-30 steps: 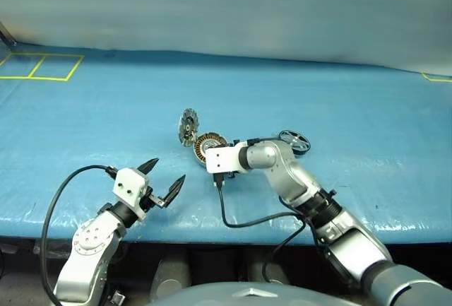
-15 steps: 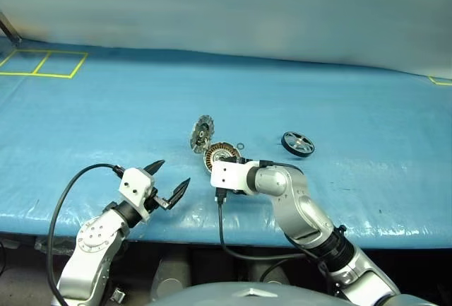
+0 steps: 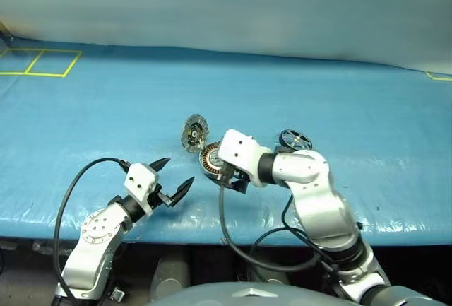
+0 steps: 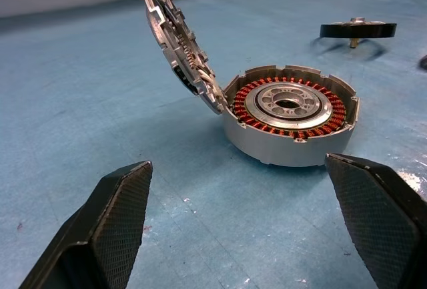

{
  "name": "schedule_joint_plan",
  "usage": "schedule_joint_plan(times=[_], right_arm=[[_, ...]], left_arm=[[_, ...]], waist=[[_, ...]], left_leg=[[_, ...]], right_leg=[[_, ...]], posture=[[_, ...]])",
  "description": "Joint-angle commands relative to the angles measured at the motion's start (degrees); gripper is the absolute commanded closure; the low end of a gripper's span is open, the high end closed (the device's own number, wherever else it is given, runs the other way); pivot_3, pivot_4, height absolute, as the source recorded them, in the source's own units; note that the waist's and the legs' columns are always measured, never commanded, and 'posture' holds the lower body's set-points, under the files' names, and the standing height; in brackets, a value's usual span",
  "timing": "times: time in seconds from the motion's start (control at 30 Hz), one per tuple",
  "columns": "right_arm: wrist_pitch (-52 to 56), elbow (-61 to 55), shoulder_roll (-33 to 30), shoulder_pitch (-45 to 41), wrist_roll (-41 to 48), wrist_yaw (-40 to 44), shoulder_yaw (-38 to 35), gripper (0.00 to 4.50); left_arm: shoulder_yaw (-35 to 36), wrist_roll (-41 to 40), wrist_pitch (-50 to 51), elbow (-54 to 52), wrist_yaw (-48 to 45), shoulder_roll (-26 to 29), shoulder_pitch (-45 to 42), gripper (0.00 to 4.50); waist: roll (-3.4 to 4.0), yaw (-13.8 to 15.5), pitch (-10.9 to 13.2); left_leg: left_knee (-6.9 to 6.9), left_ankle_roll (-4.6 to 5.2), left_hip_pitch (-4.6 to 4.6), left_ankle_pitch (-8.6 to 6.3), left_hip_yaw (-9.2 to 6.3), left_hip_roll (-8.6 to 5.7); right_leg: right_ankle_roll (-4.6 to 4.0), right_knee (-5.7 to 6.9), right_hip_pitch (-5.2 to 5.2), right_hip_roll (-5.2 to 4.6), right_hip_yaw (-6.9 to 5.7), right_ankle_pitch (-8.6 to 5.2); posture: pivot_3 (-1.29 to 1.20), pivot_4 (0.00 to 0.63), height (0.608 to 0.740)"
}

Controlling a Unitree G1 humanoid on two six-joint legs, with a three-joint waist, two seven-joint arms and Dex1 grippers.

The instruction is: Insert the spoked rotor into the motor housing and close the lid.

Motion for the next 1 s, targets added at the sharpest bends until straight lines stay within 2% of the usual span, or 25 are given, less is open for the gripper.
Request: schedule_joint_plan(times=[0.03, 0.17, 0.33, 0.4, 0.57, 1.0], right_arm=[[-7.19, 2.92, -1.35, 1.61, 6.1, -4.15, -8.8, 0.51], [-22.28, 16.88, -1.92, 4.87, 7.02, -16.05, -13.02, 0.51], [-34.99, 30.94, -0.51, 4.23, 9.45, -24.46, -13.6, 0.51], [-38.14, 36.34, 0.04, 3.12, 10.51, -25.87, -12.85, 0.51], [-43.51, 45.76, 1.74, 0.26, 12.07, -28.04, -10.7, 0.51], [-48.4, 59.47, 3.66, -3.1, 13.32, -30.25, -8.1, 0.51]], left_arm=[[-0.44, -0.24, -0.34, -0.31, -1.11, 0.49, -0.99, 0.0], [-1.25, 0.44, -2.12, -0.37, -2.58, 0.97, -0.95, 0.0], [-1.52, 1.16, -5.02, 0.36, -3.09, 0.96, -1.15, 0.0], [-1.82, 1.74, -8.23, 1.26, -3.23, 0.26, -1.45, 0.0], [-2.34, 1.05, -8.53, 2.02, -4.21, -0.27, -1.59, 0.0], [-2.29, 1.53, -8.72, 2.14, -3.87, -0.38, -1.16, 0.0]], waist=[[0.01, -0.03, 0.04], [-0.02, -0.04, 0.08], [-0.04, -0.37, 0.22], [-0.03, -0.39, 0.3], [-0.05, -0.45, 0.35], [-0.04, -0.72, 0.35]], left_leg=[[0.0, 0.0, -0.01, 0.0, 0.01, 0.01], [-0.01, 0.0, -0.03, 0.0, 0.07, -0.06], [-0.05, 0.01, -0.02, 0.01, 0.16, -0.28], [-0.06, 0.01, -0.02, 0.01, 0.13, -0.28], [-0.07, 0.02, -0.01, 0.01, 0.19, -0.29], [-0.07, 0.02, 0.06, 0.02, 0.25, -0.23]], right_leg=[[0.0, 0.01, 0.01, 0.01, 0.01, 0.0], [0.0, 0.01, 0.1, 0.03, 0.06, 0.0], [0.01, 0.09, 0.04, 0.17, 0.23, 0.01], [0.01, 0.11, 0.05, 0.21, 0.24, 0.01], [0.1, 0.1, 0.05, 0.23, 0.34, 0.06], [0.34, 0.15, 0.06, 0.29, 0.47, 0.2]], posture=[[0.0, 0.15, 0.74], [0.0, 0.15, 0.74], [0.0, 0.15, 0.74], [0.0, 0.15, 0.74], [0.0, 0.15, 0.74], [0.0, 0.15, 0.74]])
